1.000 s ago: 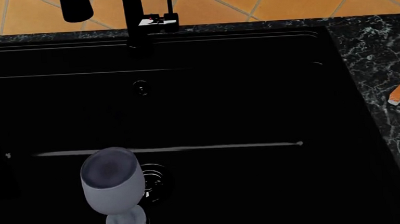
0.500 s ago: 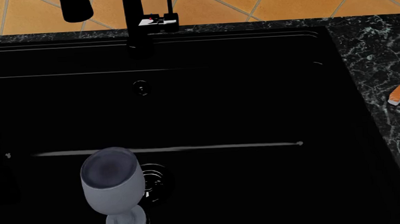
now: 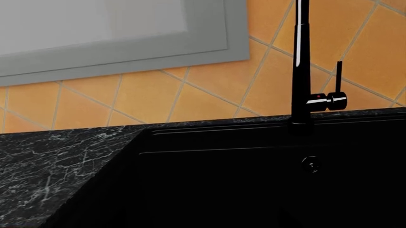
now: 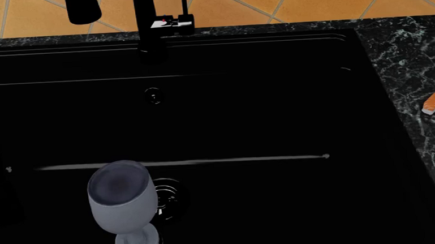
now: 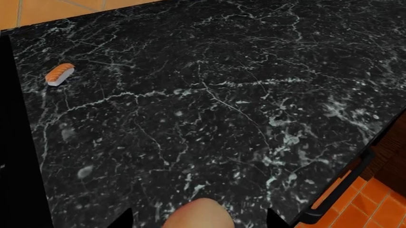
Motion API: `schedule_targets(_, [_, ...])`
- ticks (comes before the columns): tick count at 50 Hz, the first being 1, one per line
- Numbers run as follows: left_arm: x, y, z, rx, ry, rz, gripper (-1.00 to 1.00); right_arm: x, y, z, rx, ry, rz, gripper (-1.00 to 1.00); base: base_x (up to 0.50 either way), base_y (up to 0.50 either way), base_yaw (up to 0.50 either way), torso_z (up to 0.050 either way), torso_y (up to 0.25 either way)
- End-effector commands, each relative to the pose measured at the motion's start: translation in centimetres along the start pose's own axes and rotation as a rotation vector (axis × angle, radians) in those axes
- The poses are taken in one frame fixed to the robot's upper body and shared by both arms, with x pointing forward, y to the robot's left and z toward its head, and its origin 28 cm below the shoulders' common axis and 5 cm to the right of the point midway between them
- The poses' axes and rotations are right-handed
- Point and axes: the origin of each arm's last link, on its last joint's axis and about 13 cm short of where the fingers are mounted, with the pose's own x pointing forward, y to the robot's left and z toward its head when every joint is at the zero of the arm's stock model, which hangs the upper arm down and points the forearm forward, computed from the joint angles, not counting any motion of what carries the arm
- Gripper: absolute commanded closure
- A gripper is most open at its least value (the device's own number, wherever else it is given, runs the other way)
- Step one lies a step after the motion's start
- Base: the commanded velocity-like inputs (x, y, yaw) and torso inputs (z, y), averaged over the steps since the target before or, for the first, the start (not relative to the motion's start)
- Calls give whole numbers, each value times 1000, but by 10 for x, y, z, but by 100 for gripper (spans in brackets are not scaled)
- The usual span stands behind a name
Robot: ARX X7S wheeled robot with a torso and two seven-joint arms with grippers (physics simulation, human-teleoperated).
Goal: Pick the apricot from the counter and place it in the sink
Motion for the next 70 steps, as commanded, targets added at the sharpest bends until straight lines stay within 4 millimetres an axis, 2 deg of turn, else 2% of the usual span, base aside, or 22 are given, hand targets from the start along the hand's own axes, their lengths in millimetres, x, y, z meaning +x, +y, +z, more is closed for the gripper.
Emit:
schedule_targets(1, [1, 0, -2, 3, 5, -2, -100, 8, 2, -15, 11, 48, 0, -100, 0, 0, 0, 0, 0])
schedule_targets(9, [2, 0, -4, 3, 8, 1, -100, 23, 1, -35, 3, 99, 12, -100, 0, 0, 0, 0, 0])
schedule_targets(24, [0, 1, -5, -3, 13, 1, -100, 46, 11, -47, 0, 150, -4, -100, 0, 0, 0, 0, 0])
schedule_targets(25, [0, 1, -5, -1, 14, 3, -100, 45, 12, -46, -3, 138, -9, 100, 0, 0, 0, 0, 0])
schedule_targets(31, [0, 1, -6, -2, 17, 6, -100, 37, 15, -37, -30, 73, -27, 100, 2, 0, 0, 0, 0])
schedule_targets(34, [0, 1, -8, -3, 20, 5, -100, 27, 22, -24, -54, 21, 1, 100, 0, 0, 1, 0, 0])
schedule_targets(36, [0, 1, -8, -4, 20, 5, -100, 21, 28, -12, -72, -16, 20, 100, 0, 0, 0, 0, 0])
schedule_targets(38, [0, 1, -8, -4, 22, 4, -100, 11, 40, 12, -122, -85, 76, 100, 0, 0, 0, 0, 0])
schedule_targets(39, [0, 1, -8, -4, 22, 4, -100, 9, 43, 18, -134, -100, 83, 100, 0, 0, 0, 0, 0])
schedule_targets(41, [0, 1, -8, -7, 19, 2, -100, 4, 54, 45, -185, -180, 137, 100, 0, 0, 0, 0, 0])
schedule_targets(46, [0, 0, -7, -8, 16, -5, -100, 5, 78, 72, -263, -255, 237, 100, 0, 0, 0, 0, 0])
schedule_targets(49, [0, -1, -6, -6, 12, -11, -100, 13, 93, 76, -283, -266, 308, 100, 0, 0, 0, 0, 0])
schedule_targets(56, [1, -2, -3, -4, 10, -15, -100, 32, 121, 73, -315, -233, 441, 100, 0, 0, 0, 0, 0])
schedule_targets(70, [5, -5, -2, -6, 6, -36, -100, 61, 190, 91, -469, -105, 622, 100, 0, 0, 0, 0, 0])
